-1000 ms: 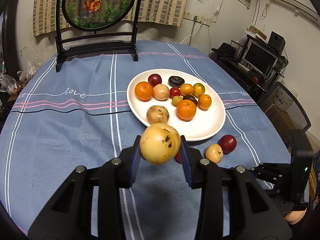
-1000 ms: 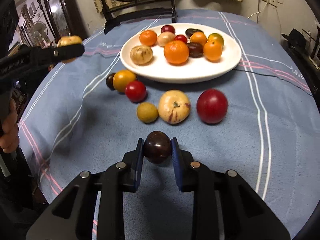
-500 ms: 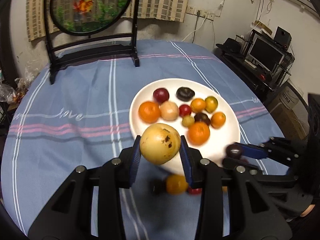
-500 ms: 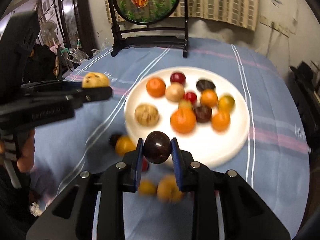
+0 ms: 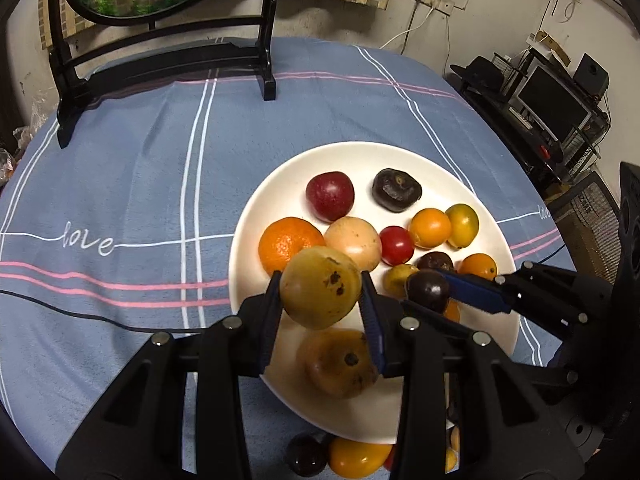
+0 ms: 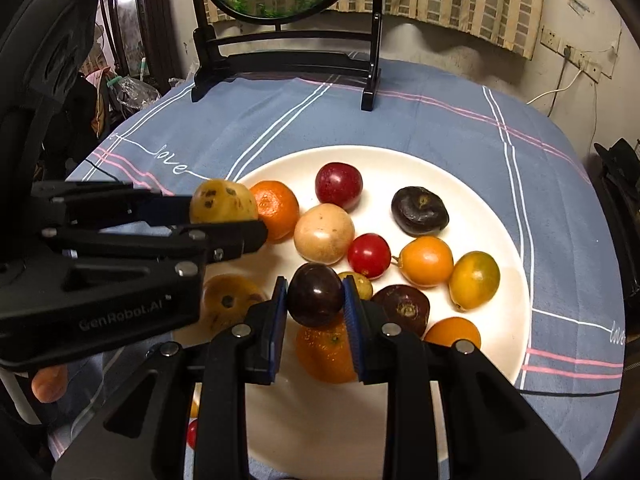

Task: Organize fruits
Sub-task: 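Carry both fruits over the white plate and open both grippers, then grasp the large red tomato with the right gripper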

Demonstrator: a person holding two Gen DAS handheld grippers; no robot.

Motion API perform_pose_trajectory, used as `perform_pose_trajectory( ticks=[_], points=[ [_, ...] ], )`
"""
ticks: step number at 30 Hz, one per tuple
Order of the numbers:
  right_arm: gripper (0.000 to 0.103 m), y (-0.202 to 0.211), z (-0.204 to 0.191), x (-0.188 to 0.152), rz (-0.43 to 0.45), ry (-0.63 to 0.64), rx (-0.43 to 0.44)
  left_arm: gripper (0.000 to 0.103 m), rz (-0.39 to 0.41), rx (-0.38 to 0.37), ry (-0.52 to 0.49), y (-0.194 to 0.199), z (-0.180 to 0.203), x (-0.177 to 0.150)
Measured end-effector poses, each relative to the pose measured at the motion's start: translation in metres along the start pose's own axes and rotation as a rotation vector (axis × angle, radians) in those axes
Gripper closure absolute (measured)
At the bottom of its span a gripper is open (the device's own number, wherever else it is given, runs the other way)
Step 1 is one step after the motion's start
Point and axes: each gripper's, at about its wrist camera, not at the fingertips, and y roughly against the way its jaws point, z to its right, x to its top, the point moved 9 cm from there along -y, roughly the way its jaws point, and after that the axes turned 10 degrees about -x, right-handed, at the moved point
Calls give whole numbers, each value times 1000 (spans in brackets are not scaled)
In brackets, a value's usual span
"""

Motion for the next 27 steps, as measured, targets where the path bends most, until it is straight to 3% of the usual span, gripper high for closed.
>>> perform_pose_trajectory(
  ticks=[3,5,10,13,22,23,27],
  points=[
    [44,0,5,-1,6,15,-55,63,-12,-2,6,-3,1,1],
    [44,10,5,-4,18,30,-68,38,9,10,8,4,1,3],
    [43,42,6,-27,19,54,-77,28,62,-28,10,34,14,5],
    [42,57,8,-43,9,33,-76,28,87,-43,2,49,25,0],
    [39,107,13,-84,24,-81,-55,19,135,-47,-50,89,62,-50],
    [38,110,13,-90,22,-89,-55,19,139,-47,-56,95,66,-60],
    [12,127,13,-119,33,-147,-62,12,166,-19,-84,114,70,-95]
  ],
)
